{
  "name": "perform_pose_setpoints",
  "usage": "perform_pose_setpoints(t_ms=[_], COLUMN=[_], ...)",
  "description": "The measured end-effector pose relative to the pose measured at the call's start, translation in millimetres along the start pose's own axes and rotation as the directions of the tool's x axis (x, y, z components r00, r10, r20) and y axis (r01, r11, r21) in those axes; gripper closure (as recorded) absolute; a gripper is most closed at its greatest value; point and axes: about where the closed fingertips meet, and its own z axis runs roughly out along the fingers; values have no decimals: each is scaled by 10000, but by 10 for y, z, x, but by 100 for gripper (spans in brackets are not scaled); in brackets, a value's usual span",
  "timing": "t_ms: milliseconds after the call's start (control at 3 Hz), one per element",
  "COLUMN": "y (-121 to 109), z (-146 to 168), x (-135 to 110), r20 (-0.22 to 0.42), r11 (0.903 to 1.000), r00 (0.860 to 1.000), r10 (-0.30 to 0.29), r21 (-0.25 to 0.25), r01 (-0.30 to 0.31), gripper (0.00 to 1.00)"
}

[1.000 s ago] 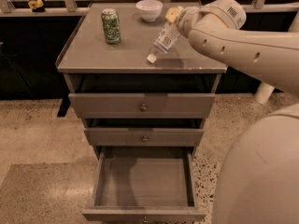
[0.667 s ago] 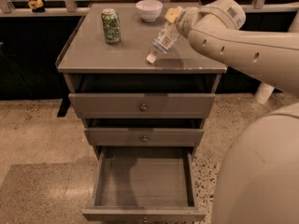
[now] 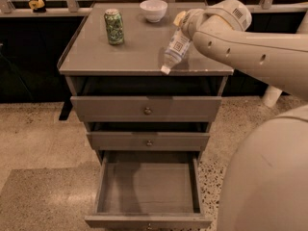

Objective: Pick blue plastic bottle from bottom drawer and place on counter

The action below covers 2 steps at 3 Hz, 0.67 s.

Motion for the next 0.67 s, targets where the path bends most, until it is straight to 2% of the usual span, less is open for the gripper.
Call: perform_pose_setpoints(t_ms=[333,667], y=[0,0], z=[0,0], x=[0,0], r20=[0,0], r11=[10000,10000], r00=[10000,10000], r10=[0,0], r21=[0,0], r01=[0,0], gripper=[0,0])
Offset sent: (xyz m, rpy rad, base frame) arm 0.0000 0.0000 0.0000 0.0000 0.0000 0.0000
